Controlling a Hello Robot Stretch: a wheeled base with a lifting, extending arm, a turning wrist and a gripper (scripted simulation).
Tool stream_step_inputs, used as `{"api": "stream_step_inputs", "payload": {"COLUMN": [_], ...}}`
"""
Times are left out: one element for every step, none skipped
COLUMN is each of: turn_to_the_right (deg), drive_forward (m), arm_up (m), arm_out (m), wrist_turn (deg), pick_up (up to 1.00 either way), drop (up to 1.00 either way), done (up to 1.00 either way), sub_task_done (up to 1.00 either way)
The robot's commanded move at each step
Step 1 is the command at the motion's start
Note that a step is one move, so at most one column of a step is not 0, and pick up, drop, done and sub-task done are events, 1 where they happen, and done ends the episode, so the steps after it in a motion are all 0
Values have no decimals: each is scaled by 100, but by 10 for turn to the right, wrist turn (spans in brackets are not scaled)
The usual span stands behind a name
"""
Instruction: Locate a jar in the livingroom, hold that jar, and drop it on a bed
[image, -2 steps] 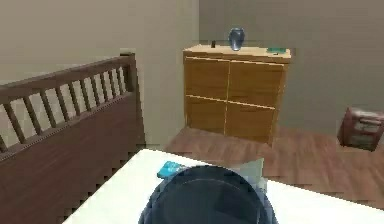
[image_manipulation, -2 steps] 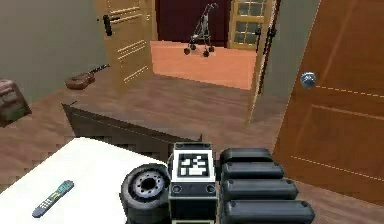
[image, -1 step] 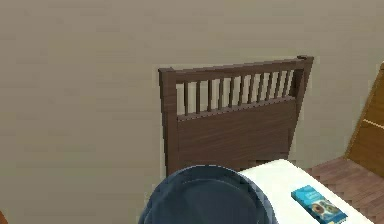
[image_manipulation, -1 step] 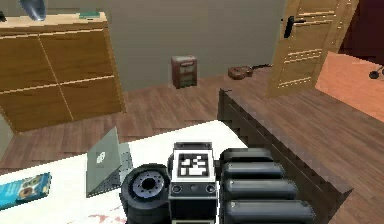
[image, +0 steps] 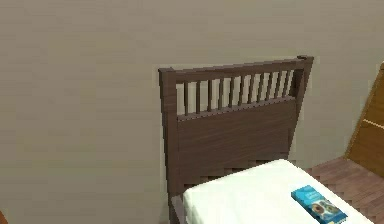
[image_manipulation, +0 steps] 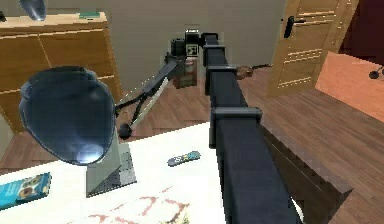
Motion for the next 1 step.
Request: {"api": "stream_step_inputs", "payload": {"turn_to_the_right": [0], "drive_forward": [0], "arm_up": [0], "arm_out": [0], "wrist_turn": [390], "pick_up": [0], "drop": [0], "done": [0], "sub_task_done": [0]}}
